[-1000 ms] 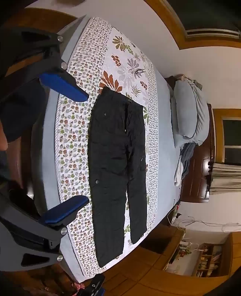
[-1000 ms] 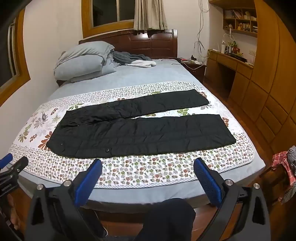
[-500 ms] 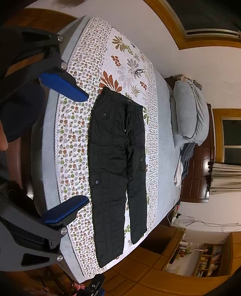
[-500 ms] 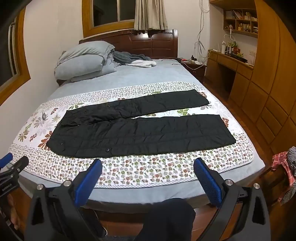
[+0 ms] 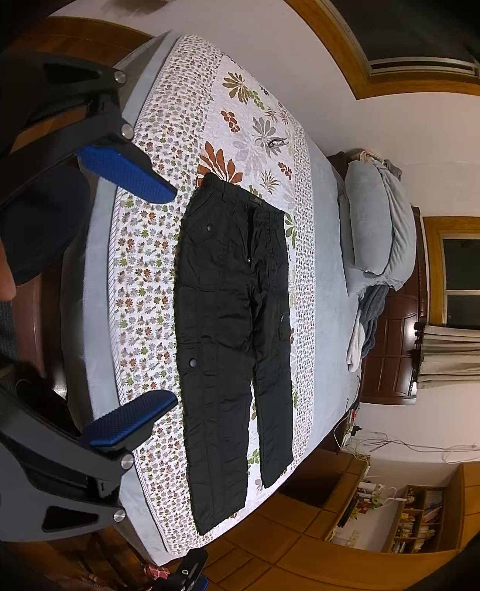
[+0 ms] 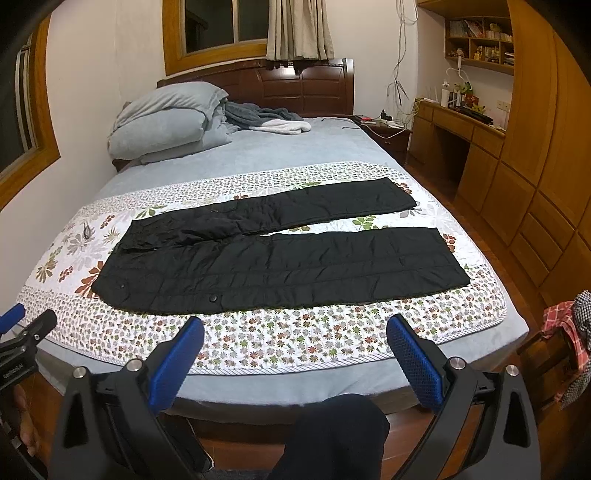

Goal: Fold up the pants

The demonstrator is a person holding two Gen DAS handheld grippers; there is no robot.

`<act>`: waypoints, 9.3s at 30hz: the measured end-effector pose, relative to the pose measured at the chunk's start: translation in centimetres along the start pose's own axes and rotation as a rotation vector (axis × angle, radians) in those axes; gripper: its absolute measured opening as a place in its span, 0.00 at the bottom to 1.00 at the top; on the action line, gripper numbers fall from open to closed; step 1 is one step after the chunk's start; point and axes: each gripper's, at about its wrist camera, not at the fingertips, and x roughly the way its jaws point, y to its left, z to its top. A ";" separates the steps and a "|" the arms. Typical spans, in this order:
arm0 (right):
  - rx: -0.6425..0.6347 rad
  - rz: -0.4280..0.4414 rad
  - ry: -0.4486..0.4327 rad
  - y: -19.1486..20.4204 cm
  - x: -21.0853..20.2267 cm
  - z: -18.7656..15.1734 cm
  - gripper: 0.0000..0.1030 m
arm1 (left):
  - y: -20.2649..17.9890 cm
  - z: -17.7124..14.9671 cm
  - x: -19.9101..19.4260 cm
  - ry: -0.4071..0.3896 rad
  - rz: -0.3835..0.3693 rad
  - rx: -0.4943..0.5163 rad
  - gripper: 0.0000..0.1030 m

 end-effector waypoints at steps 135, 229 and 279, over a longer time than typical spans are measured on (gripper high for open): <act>0.970 0.443 0.092 -39.2 31.9 -3.9 0.09 | 29.5 1.9 36.1 0.389 -0.278 -0.738 0.20; 0.129 0.388 0.484 -25.7 66.7 34.9 0.87 | 37.4 17.4 58.2 0.560 -0.212 -0.366 0.19; 0.145 0.318 0.202 -30.7 34.3 28.3 0.06 | 35.0 22.5 34.4 0.229 -0.225 -0.400 0.14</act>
